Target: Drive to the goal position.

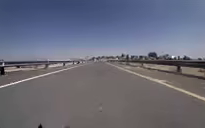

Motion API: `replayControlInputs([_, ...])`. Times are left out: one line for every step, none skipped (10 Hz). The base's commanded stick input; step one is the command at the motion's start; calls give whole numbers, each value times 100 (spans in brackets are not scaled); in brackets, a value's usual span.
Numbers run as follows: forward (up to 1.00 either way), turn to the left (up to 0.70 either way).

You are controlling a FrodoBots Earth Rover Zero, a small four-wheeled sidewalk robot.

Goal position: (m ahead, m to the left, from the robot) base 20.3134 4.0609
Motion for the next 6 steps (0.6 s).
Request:
replayControlInputs([100, 0])
replayControlInputs([100, 0])
replayControlInputs([100, 0])
replayControlInputs([100, 0])
replayControlInputs([100, 0])
replayControlInputs([100, 0])
